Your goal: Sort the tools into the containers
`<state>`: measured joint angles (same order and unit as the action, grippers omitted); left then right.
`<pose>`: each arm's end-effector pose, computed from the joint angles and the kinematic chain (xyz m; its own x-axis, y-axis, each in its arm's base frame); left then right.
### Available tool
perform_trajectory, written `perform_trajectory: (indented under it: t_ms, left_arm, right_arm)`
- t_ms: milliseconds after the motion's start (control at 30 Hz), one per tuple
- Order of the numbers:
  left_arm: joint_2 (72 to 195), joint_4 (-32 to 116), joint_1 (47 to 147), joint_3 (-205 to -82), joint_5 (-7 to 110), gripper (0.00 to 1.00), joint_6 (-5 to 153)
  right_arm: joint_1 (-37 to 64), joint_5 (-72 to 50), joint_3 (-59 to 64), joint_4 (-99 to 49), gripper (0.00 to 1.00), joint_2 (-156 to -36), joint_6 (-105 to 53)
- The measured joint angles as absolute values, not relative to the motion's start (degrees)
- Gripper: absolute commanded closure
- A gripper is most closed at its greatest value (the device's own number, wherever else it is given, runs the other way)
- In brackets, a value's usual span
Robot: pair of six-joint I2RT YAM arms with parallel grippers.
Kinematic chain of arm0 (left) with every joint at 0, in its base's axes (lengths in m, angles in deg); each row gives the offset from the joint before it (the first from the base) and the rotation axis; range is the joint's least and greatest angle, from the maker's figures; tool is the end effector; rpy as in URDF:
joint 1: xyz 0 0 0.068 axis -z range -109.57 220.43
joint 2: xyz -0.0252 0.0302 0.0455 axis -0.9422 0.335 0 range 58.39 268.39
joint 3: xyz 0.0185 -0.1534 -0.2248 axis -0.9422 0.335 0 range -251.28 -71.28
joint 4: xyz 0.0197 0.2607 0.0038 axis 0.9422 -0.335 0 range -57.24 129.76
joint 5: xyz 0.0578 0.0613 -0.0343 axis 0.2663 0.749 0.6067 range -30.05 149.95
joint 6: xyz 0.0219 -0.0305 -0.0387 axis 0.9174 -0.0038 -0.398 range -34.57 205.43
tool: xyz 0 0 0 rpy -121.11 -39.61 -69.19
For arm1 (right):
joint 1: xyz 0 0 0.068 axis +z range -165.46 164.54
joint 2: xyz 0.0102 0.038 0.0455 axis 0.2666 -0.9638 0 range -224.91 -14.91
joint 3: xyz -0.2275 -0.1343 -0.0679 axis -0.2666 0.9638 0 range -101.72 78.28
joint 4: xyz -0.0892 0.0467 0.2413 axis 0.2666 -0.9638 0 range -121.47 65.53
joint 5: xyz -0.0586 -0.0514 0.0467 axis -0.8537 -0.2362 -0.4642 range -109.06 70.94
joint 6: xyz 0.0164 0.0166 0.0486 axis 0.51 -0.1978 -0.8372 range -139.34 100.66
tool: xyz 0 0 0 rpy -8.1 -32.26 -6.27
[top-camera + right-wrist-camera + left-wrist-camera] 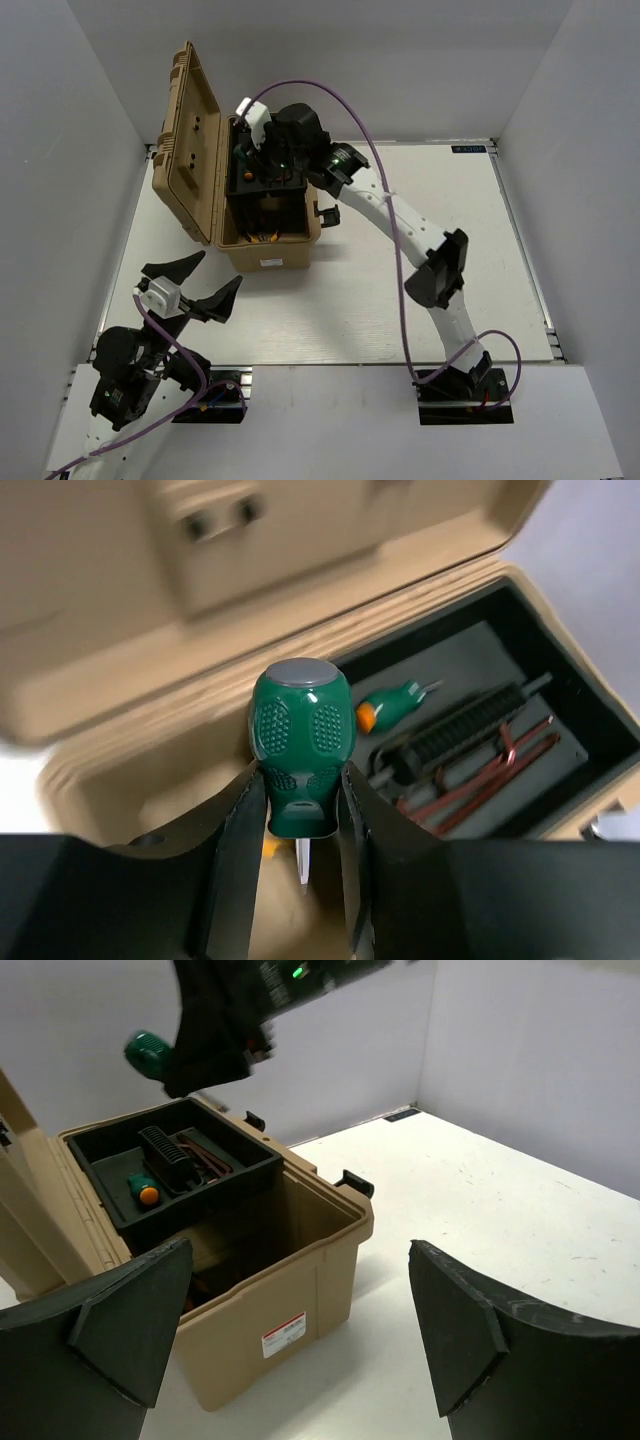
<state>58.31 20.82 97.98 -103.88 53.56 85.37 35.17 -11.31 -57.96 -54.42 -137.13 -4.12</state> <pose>0.0302 -0.0204 0.3219 0.2101 -0.1108 -0.9714 0.5558 0.8309 0.0255 0.3064 0.3810 0.4244 0.0547 -0.3435 -0.9375 -0.8642 0.4540 -0.2168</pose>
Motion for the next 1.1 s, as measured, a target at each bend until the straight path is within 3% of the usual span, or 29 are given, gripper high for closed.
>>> perform_trajectory:
  t_ms: [433,833,933,967,1100]
  left_arm:
    - [58.3,20.7,97.0,-103.9,55.1,0.01,85.4]
    - [58.3,20.5,96.9,-103.9,59.0,0.01,84.3]
    - [59.1,20.5,96.9,-103.9,60.2,0.01,83.6]
    - [59.6,20.4,96.9,-103.9,60.6,0.01,83.3]
    - [63.2,18.8,96.9,-104.7,62.6,0.01,82.2]
  right_arm:
    - [29.1,-7.3,-59.6,-25.0,1.0,-151.5,-16.2]
    - [28.5,-2.8,-55.4,-19.6,1.0,-155.7,-18.0]
    - [28.9,-2.9,-54.9,-19.5,0.77,-156.4,-17.2]
    - [28.9,-3.1,-54.9,-18.9,0.55,-156.8,-16.7]
    - [29.0,-3.3,-54.9,-18.6,0.4,-156.9,-15.9]
